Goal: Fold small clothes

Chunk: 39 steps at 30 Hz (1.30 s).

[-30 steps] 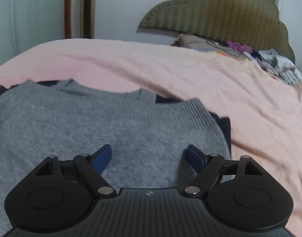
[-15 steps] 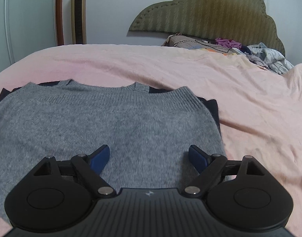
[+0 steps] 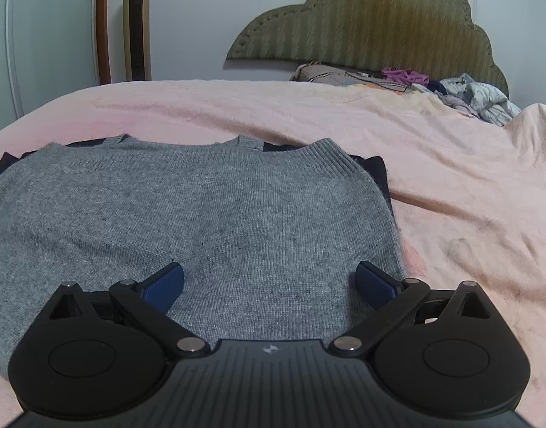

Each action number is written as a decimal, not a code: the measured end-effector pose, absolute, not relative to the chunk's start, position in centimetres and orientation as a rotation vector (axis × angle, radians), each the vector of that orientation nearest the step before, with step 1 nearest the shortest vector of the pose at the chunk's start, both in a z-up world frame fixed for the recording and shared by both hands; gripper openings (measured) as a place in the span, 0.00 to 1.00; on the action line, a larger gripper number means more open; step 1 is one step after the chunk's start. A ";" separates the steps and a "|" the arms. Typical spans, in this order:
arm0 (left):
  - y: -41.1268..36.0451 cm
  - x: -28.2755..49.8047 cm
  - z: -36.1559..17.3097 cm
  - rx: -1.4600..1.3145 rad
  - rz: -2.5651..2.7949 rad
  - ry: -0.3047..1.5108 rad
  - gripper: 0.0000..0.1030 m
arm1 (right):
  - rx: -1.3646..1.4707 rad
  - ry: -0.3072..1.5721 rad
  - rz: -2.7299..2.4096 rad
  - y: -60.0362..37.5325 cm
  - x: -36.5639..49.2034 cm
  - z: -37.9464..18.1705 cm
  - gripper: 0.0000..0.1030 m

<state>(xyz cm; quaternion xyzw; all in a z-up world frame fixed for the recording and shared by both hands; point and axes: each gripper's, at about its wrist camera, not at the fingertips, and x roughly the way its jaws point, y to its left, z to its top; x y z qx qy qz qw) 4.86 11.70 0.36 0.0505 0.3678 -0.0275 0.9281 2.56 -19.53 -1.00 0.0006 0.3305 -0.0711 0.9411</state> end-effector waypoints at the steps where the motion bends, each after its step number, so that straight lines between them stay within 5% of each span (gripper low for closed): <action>1: 11.8 4.8 0.2 0.100 -0.055 0.749 1.00 | 0.005 0.673 -0.144 -19.6 2.5 -1.0 1.00; 39: 13.5 3.7 -0.5 -0.032 -0.074 0.678 1.00 | 0.020 0.669 -0.147 -19.4 2.7 -1.2 1.00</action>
